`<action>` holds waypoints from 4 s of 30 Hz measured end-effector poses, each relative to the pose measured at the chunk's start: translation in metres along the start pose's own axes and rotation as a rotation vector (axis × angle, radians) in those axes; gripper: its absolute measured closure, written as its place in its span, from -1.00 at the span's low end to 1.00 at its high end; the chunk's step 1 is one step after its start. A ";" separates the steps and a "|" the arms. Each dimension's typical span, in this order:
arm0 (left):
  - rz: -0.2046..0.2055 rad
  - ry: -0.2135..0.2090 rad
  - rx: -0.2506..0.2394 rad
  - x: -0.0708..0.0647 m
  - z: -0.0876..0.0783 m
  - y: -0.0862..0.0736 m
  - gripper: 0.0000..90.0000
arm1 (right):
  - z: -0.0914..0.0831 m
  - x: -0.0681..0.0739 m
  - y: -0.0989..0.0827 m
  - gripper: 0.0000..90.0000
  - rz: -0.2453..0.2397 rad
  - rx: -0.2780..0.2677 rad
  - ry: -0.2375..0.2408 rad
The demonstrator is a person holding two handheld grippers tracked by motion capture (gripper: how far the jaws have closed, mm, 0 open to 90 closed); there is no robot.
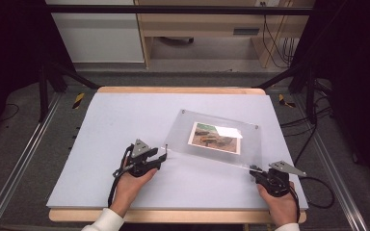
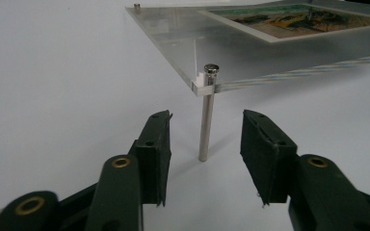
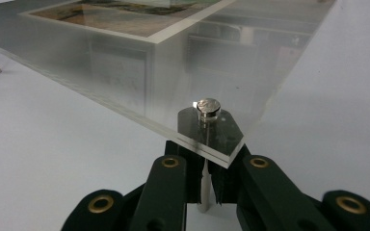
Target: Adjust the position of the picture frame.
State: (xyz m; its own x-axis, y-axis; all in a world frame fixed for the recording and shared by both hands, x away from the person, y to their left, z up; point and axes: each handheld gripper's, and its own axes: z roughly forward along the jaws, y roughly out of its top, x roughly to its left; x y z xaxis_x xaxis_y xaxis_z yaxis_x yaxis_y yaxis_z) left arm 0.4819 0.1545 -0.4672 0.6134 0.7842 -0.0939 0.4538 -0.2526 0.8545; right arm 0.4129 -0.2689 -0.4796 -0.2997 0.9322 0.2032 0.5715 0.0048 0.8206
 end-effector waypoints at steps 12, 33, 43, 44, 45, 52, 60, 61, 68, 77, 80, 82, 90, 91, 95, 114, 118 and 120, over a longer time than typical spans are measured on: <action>0.014 -0.020 0.008 0.003 0.017 0.004 0.46 | 0.000 -0.001 0.000 0.88 -0.001 0.001 0.005; 0.028 -0.022 0.013 -0.002 0.033 0.010 0.72 | 0.000 0.000 0.001 0.88 -0.002 0.001 0.006; 0.021 -0.026 0.011 0.000 0.032 0.010 0.87 | 0.000 0.000 0.001 0.88 -0.004 0.001 0.004; 0.020 -0.027 0.011 0.001 0.032 0.010 0.87 | 0.000 0.000 0.001 0.88 -0.004 0.001 0.004; 0.020 -0.027 0.011 0.001 0.032 0.010 0.87 | 0.000 0.000 0.001 0.88 -0.004 0.001 0.004; 0.017 -0.031 0.010 0.001 0.032 0.011 0.87 | 0.000 0.000 0.000 0.87 -0.001 0.001 0.004; 0.011 -0.033 0.007 0.000 0.031 0.011 0.87 | 0.001 0.000 0.001 0.78 -0.005 -0.004 -0.001; 0.010 -0.033 0.007 0.000 0.031 0.011 0.87 | 0.001 0.000 0.001 0.78 -0.006 -0.004 -0.003; 0.008 -0.035 0.007 -0.001 0.030 0.012 0.87 | 0.002 -0.001 0.001 0.86 0.000 -0.009 -0.001; 0.014 -0.040 0.006 -0.002 0.029 0.012 0.87 | 0.002 -0.001 0.002 0.88 -0.008 -0.011 -0.006; 0.023 -0.042 0.001 -0.003 0.027 0.014 0.88 | 0.001 -0.001 0.004 0.89 -0.012 -0.025 -0.013; 0.029 -0.041 -0.007 -0.005 0.026 0.015 0.88 | -0.001 -0.001 0.005 0.89 -0.010 -0.035 -0.015; 0.037 -0.029 -0.043 -0.009 0.017 0.018 0.88 | -0.007 -0.001 0.010 0.89 -0.030 -0.084 -0.015; 0.037 -0.026 -0.047 -0.009 0.016 0.018 0.88 | -0.007 -0.001 0.010 0.89 -0.034 -0.089 -0.014; 0.033 -0.012 -0.069 -0.008 0.010 0.020 0.88 | -0.009 0.002 0.014 0.89 -0.040 -0.111 -0.004; 0.021 0.058 -0.142 0.002 -0.022 0.022 0.85 | -0.001 0.018 0.035 0.87 -0.090 -0.183 0.066; 0.007 0.080 -0.161 0.006 -0.032 0.022 0.85 | 0.004 0.024 0.041 0.86 -0.107 -0.189 0.089; 0.007 0.085 -0.165 0.007 -0.034 0.022 0.85 | 0.006 0.027 0.045 0.86 -0.109 -0.197 0.102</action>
State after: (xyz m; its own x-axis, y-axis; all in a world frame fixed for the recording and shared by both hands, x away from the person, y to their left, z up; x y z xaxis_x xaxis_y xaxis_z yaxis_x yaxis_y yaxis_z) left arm 0.4739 0.1738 -0.4318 0.5556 0.8299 -0.0503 0.3337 -0.1671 0.9277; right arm 0.4347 -0.2413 -0.4407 -0.4326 0.8886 0.1522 0.3741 0.0234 0.9271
